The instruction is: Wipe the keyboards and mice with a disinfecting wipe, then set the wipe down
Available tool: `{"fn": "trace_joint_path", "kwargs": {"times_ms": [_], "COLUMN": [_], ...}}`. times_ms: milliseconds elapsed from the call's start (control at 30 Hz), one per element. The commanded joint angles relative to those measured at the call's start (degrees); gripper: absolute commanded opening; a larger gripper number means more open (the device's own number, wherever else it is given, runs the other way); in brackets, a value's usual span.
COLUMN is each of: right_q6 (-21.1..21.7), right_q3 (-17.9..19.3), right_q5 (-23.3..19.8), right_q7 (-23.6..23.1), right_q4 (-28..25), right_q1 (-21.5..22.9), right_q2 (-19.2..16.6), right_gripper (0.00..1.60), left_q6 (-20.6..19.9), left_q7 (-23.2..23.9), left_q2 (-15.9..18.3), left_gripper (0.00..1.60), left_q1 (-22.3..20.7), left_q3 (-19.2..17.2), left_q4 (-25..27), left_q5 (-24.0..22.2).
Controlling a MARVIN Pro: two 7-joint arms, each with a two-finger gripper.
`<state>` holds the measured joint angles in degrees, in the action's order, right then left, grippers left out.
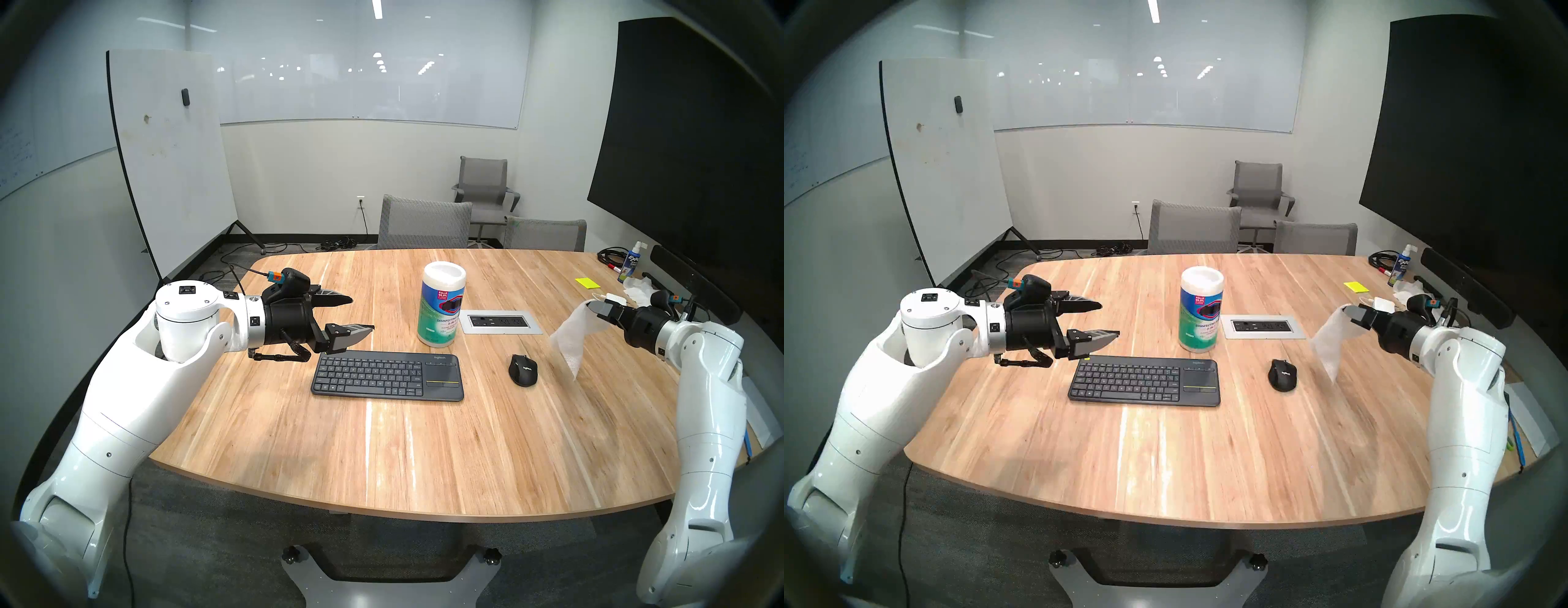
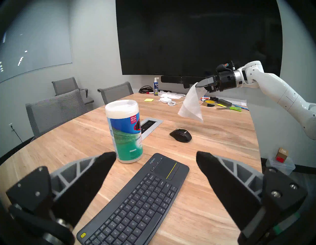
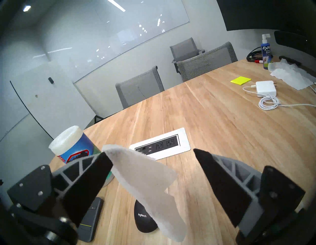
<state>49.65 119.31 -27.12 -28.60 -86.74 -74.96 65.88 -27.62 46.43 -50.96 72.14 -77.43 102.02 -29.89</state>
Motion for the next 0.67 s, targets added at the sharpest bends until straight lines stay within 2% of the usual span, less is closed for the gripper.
{"fn": "trace_joint_path", "kwargs": {"times_ms": [0,633], "right_q6": [-1.15,-1.5], "right_q3": [0.7,0.92], "right_q5": [-0.56,-0.17], "right_q7": [0.35,-0.21], "right_q4": [-0.17,0.31], "right_q1": [0.91,1.2], "right_q2": [1.23,1.71], "right_gripper": [1.6,1.6], "left_q6": [0.02,0.03], "left_q7": [-0.15,-0.14], "left_q2": [0.0,0.0], "left_gripper": [1.6,1.6], "left_q1": [-0.52,-0.52], "left_q3": [-0.49,-0.48], "left_q4": [0.99,0.98], "left_q5": [-0.12,-0.12]}}
